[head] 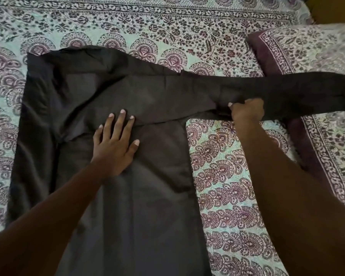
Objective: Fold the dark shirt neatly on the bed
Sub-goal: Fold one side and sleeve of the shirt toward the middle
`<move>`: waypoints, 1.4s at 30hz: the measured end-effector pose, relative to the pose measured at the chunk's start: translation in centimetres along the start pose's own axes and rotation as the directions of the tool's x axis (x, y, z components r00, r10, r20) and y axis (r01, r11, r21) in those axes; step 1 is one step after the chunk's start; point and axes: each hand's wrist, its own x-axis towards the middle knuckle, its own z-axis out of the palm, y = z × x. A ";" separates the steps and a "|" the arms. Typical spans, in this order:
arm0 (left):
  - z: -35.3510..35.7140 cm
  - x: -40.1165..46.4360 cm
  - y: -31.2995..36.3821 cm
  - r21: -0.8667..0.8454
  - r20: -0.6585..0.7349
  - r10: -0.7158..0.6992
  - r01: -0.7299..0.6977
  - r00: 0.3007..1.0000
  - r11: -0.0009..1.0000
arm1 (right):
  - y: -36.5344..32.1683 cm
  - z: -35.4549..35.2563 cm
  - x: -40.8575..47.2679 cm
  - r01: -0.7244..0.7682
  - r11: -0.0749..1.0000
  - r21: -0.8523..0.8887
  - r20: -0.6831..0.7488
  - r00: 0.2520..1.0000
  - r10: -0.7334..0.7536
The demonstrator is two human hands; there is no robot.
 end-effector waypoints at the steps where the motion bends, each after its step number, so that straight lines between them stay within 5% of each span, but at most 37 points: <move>1: -0.1 0.1 0.0 -0.016 0.020 -0.009 0.009 1.000 1.000 | 0.0 -0.4 -0.9 0.021 0.996 0.081 -0.016 1.000 -0.020; 5: -2.4 0.9 0.4 -0.222 0.156 -0.039 0.074 0.987 0.972 | 0.0 -2.8 -6.1 0.097 0.840 0.535 0.116 0.975 -0.187; 8: -5.2 0.0 1.3 -0.600 0.003 -0.094 0.077 0.996 0.796 | -0.2 -4.3 -11.6 0.071 0.701 0.710 0.281 0.884 -0.375; 13: -9.7 -3.9 2.2 -0.944 0.193 -0.296 0.259 0.936 0.203 | -0.5 -4.2 -22.0 -0.123 0.675 0.728 0.545 0.701 -0.460; 16: -11.5 -7.8 0.9 -0.923 0.359 -0.301 0.288 0.884 -0.255 | 0.7 -3.1 -27.9 -0.163 0.747 0.645 0.695 0.532 -0.484; 18: -11.8 -11.3 -0.4 -0.881 0.395 -0.271 0.278 0.878 -0.383 | 1.8 -2.3 -31.2 -0.066 0.810 0.583 0.742 0.448 -0.498; 26: -8.7 -24.3 -5.3 -0.930 0.361 -0.462 0.274 0.810 -0.247 | 7.6 -1.0 -39.7 0.338 0.850 0.404 0.851 0.201 -0.484; 29: -7.5 -28.0 -6.1 -0.961 0.270 -0.533 0.262 0.802 -0.093 | 9.6 -1.2 -42.1 0.438 0.815 0.379 0.876 0.116 -0.469; 33: -5.3 -31.1 -7.5 -0.879 0.164 -0.589 0.388 0.791 0.276 | 12.5 -0.7 -44.7 0.707 0.584 0.398 0.819 0.012 -0.574; 38: -4.0 -33.4 -8.1 -0.785 0.148 -0.571 0.447 0.808 0.429 | 16.1 -0.2 -47.3 0.885 0.233 0.403 0.765 -0.186 -0.616; 42: -2.9 -35.8 -7.5 -0.770 0.113 -0.634 0.470 0.765 0.431 | 18.2 0.4 -48.7 0.905 0.087 0.417 0.760 -0.294 -0.579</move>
